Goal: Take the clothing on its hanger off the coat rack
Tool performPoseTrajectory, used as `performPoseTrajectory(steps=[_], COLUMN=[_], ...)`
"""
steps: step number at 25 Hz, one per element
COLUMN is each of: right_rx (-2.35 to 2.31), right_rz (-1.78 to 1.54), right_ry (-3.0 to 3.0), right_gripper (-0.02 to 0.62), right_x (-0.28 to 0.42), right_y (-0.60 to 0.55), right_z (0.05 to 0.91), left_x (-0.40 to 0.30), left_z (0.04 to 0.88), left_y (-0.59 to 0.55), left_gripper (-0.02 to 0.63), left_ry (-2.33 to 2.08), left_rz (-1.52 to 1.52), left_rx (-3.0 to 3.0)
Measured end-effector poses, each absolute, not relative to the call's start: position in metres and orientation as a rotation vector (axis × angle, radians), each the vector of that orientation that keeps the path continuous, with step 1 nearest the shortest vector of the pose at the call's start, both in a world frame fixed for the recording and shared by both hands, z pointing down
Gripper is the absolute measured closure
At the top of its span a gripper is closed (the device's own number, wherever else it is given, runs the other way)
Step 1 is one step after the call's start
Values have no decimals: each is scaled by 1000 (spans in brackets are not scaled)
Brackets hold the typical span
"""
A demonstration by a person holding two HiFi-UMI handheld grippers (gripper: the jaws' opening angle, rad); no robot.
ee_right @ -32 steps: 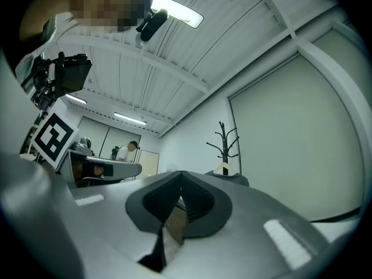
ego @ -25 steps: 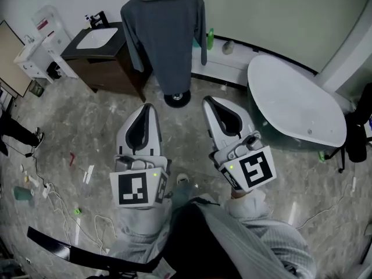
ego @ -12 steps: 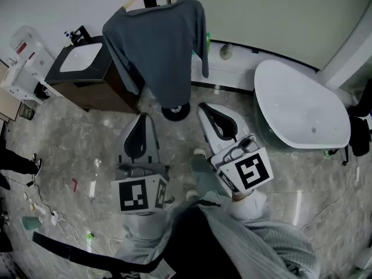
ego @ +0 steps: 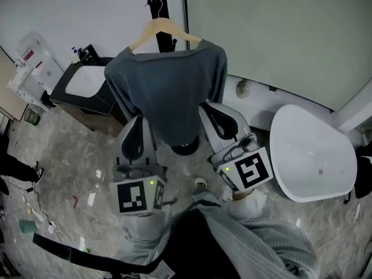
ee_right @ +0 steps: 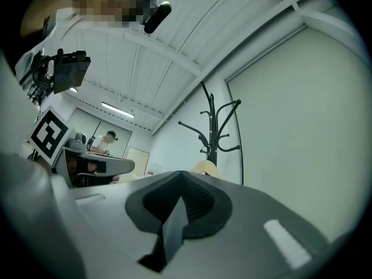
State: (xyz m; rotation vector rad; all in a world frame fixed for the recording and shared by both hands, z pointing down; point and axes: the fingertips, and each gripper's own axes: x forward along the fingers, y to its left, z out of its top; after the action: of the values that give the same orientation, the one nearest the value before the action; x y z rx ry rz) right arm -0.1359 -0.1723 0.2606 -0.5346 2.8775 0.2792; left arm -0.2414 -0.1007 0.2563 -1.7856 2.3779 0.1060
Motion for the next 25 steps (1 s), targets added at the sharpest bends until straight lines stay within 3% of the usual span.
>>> performPoseTrajectory(steps=[19, 25], right_rx=[-651, -806], right_rz=[467, 582], right_ry=[2890, 2862], right_gripper=[592, 592], right_x=[-252, -270], right_y=[-338, -365], right_z=[241, 234], left_x=[-362, -385], left_z=[241, 230], left_y=[-255, -280], left_gripper=[601, 600], left_ry=[2374, 2245], left_rz=[-97, -400], left_rx=[-1689, -1576])
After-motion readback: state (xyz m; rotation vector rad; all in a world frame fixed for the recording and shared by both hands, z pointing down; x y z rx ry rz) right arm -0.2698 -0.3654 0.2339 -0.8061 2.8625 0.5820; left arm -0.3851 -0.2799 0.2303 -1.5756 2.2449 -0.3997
